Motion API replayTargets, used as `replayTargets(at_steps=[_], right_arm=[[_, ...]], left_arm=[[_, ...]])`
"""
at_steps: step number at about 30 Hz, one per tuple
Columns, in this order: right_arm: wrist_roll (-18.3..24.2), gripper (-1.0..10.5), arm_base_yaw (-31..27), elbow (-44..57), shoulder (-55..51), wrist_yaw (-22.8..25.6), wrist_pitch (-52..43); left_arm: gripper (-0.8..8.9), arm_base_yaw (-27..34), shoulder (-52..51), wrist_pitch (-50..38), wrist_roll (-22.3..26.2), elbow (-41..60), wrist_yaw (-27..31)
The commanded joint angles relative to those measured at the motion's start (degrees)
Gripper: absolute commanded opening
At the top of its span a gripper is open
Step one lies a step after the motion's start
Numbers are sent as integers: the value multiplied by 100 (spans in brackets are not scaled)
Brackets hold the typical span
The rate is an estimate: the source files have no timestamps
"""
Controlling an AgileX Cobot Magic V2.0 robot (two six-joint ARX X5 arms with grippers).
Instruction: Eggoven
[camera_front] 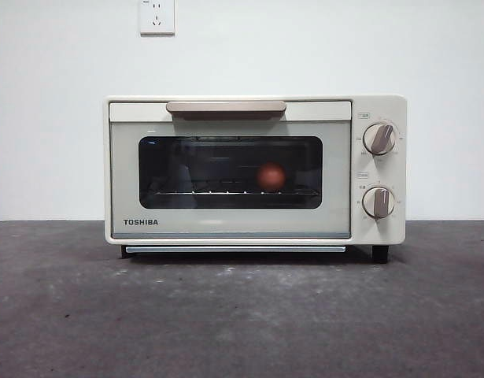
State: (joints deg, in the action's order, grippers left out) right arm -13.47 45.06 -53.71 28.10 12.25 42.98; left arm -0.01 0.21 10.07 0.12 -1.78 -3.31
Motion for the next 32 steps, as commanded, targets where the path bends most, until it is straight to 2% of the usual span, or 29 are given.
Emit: replayTargets(at_steps=[1, 11, 13, 17, 19, 23, 24, 28, 32], right_arm=[[44, 6, 57, -50, 17, 26, -74], [48, 6, 57, -50, 17, 26, -72], [219, 6, 28, -50, 11, 81, -79], [485, 6, -634, 74, -175, 426, -247], [599, 6, -1226, 337, -317, 140, -577], [892, 6, -2520, 1241, -734, -1115, -1502], [1005, 6, -2765, 1464, -859, -1300, -1731], [1403, 6, -3620, 2472, -1416, -1718, -2625], [1285, 6, -4098, 3477, -1930, -1886, -3381]], left_arm=[[8, 11, -4, -83, 39, 162, -9], [8, 11, -2, -83, 39, 162, -9], [8, 11, -4, -83, 39, 162, -9], [8, 11, -4, -87, 39, 162, -9], [7, 11, -4, -83, 39, 162, -9], [8, 11, -2, -98, 39, 162, -9], [8, 11, -2, -103, 39, 162, -9], [8, 11, -2, -103, 39, 162, -9], [8, 11, -2, -101, 39, 162, -9]])
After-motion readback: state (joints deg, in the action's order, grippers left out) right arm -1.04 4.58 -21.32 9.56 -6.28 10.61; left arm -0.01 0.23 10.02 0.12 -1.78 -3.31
